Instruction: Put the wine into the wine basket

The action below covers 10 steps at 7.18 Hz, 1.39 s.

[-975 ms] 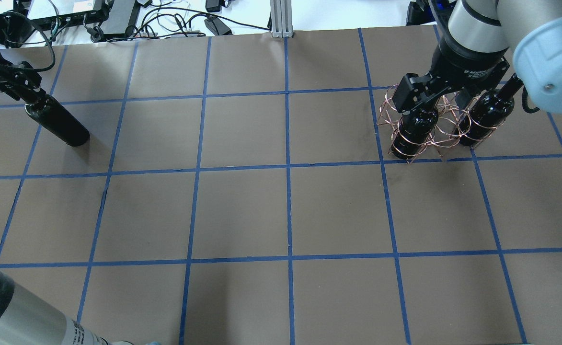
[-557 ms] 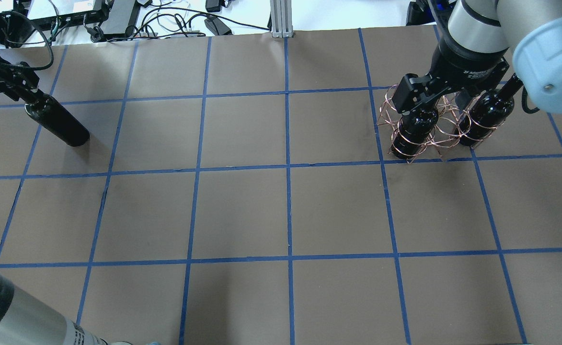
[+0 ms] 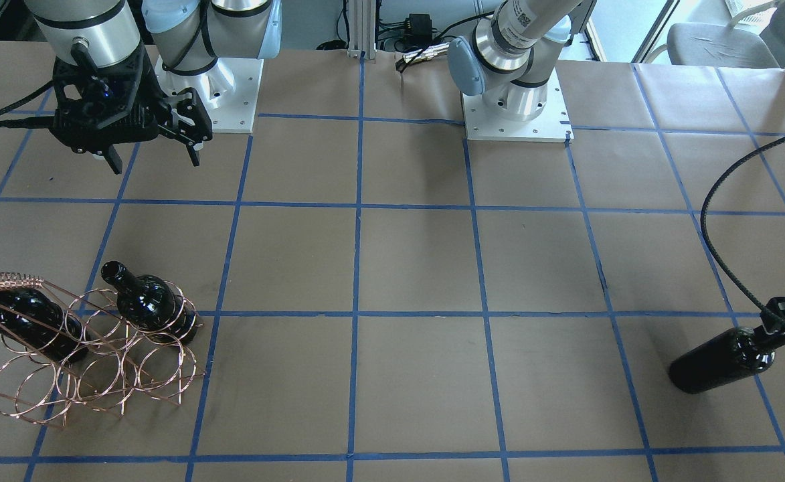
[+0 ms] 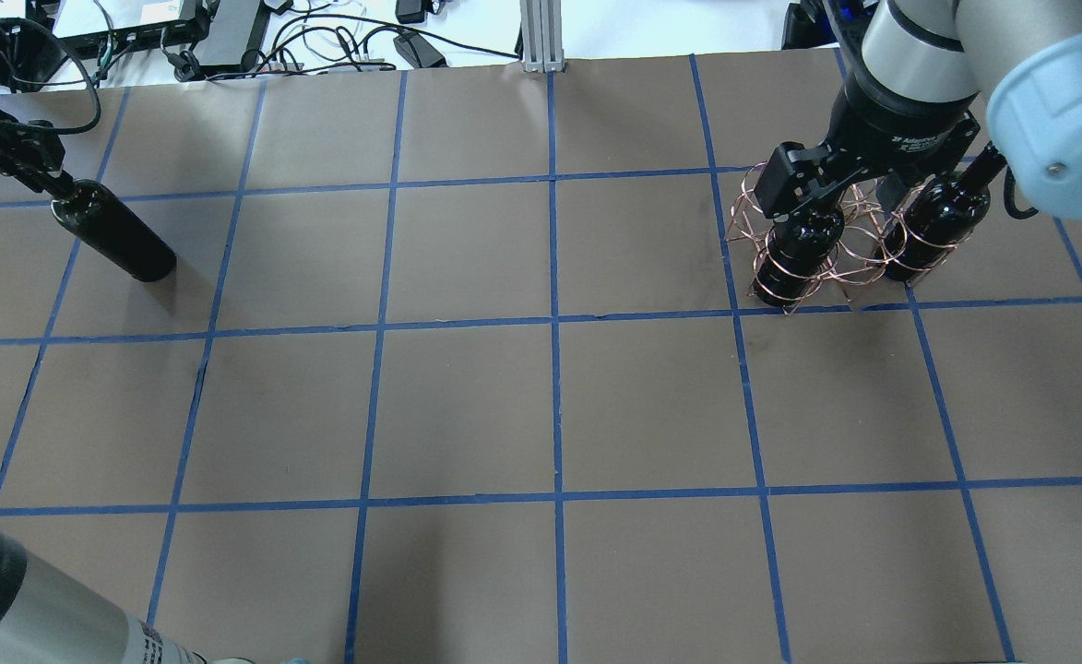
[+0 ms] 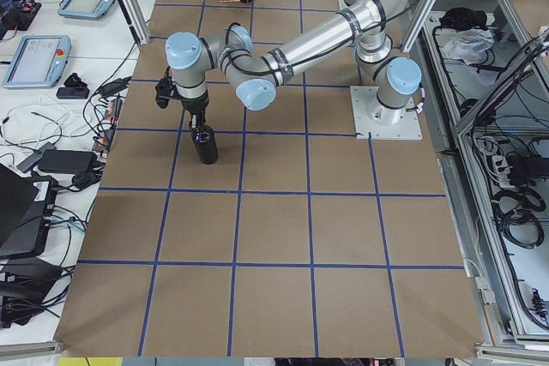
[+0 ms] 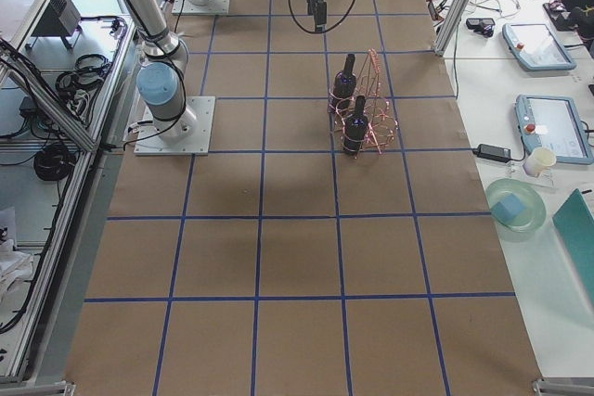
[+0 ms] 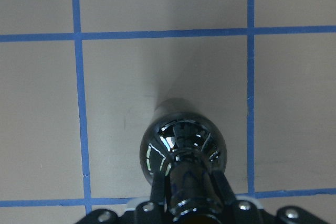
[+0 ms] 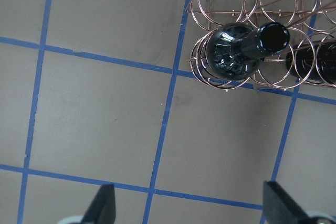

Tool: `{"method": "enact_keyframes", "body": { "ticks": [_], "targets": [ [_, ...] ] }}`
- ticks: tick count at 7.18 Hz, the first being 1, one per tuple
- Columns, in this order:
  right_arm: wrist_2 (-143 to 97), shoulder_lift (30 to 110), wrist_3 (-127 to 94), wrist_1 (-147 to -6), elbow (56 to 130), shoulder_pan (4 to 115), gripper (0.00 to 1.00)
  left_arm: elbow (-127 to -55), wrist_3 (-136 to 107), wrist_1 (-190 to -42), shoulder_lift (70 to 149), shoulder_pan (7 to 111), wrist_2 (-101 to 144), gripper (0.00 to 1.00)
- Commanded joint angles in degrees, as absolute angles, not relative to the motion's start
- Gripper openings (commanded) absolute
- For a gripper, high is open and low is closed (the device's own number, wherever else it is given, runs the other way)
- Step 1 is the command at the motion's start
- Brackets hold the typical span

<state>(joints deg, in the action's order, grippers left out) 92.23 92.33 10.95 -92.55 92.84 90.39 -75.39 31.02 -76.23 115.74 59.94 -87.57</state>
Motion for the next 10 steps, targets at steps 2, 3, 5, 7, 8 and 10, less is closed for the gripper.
{"method": "enact_keyframes", "body": {
  "ticks": [2, 3, 5, 7, 8, 10],
  "targets": [
    [92.3, 92.3, 11.0, -92.5, 93.0, 90.4, 1.00, -75.4, 30.9, -77.2, 114.1, 60.1, -88.3, 0.00],
    [92.2, 92.3, 10.8, -92.5, 93.2, 90.4, 1.00, -75.5, 30.2, -78.0, 112.4, 62.0, -88.3, 0.00],
    [92.3, 92.4, 10.9, -92.5, 93.3, 90.4, 1.00, -77.3, 20.6, -81.4, 109.0, 70.2, -88.6, 0.00],
    [92.3, 92.4, 11.0, -92.6, 93.3, 90.4, 1.00, -83.4, 14.2, -80.8, 104.9, 76.5, -88.3, 0.00],
    [92.2, 92.3, 11.0, -92.7, 93.3, 90.4, 1.00, -86.0, 11.5, -81.1, 102.8, 80.1, -87.5, 0.00],
    [92.2, 92.3, 11.0, -92.7, 93.3, 90.4, 1.00, -92.3, 4.4, -80.9, 98.9, 88.5, -87.5, 0.00]
  ]
}}
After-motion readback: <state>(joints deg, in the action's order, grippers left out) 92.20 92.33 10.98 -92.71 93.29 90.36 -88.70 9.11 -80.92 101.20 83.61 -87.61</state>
